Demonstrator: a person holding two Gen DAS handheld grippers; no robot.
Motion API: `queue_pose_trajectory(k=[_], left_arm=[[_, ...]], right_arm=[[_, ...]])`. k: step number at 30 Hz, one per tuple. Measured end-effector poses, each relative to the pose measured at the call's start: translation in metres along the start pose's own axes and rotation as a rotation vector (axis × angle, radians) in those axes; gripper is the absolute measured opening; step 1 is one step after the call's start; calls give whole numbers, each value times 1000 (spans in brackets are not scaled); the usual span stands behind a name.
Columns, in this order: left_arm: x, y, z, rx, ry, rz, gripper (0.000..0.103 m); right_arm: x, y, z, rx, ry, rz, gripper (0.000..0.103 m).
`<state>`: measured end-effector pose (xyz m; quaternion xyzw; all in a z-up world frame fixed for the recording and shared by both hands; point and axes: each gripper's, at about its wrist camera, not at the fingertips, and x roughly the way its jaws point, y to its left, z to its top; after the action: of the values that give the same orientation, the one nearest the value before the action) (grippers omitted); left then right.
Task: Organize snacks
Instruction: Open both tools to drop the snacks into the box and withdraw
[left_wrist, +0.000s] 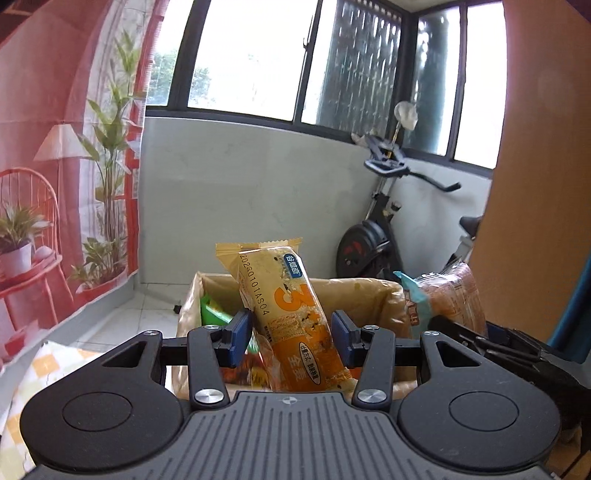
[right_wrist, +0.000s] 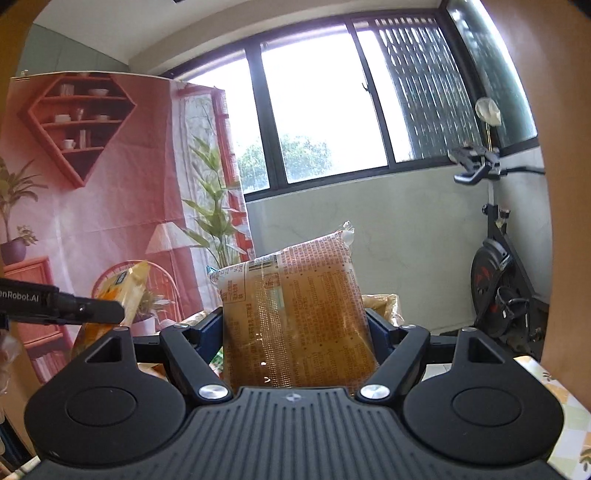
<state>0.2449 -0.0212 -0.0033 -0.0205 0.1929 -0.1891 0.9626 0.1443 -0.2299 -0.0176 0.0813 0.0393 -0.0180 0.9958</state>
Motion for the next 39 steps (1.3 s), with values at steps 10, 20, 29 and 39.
queue_pose_trajectory(k=[10,20,29,39], left_arm=[[61,-10,8,94,83,44,50],[80,-14,0,133,121,77,66],[41,13,-3,63,106,88,67],[-47,48,-28,20,74,77,67]], right_arm=[[57,-15,-1,19,58,8,78],[65,-20,-10,-21,78,-33,82],[34,-8,-10,-22,37,-34,84],[-17,25,-32,-25,31,-3,84]])
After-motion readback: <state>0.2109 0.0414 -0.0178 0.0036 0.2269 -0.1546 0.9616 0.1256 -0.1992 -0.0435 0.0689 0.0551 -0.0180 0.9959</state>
